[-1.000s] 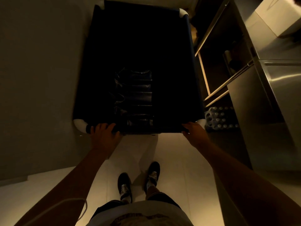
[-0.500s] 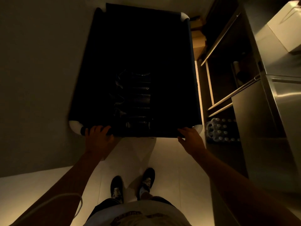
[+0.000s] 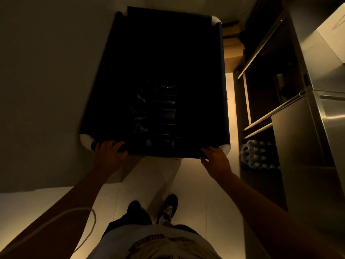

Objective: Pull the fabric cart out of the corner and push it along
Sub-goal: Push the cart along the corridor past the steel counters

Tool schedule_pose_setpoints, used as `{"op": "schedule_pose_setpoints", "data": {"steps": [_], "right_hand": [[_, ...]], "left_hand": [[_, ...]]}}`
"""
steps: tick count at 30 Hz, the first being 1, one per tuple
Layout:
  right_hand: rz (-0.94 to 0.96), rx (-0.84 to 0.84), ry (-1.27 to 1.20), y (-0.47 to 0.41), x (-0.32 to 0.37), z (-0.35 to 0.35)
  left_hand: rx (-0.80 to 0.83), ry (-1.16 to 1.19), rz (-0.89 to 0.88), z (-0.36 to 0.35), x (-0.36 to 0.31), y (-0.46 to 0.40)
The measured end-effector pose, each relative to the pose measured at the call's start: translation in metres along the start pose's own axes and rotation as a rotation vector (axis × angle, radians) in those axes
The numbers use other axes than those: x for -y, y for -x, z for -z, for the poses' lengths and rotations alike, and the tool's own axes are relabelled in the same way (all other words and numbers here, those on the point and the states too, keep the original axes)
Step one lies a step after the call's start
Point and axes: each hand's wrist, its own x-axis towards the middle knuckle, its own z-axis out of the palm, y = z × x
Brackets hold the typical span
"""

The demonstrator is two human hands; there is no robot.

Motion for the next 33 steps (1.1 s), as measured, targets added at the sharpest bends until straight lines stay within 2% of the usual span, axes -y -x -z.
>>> {"op": "schedule_pose_setpoints", "data": {"steps": [5,16,33], "right_hand": [[0.007,-0.002,-0.022,-0.007,-0.002,0.003],[-0.012,-0.041,0.038,-0.049,-0.005,0.01],[-0.207,-0.07,0.008,-0.19,0.013,0.038]], "left_hand": [[0.01,0.047,0.011,0.004,-0.002,-0.007],[0.002,-0.006,-0.018,0.012,-0.007,-0.054],[-0.091,-0.008,-0.078,0.049,-0.034,-0.184]]}}
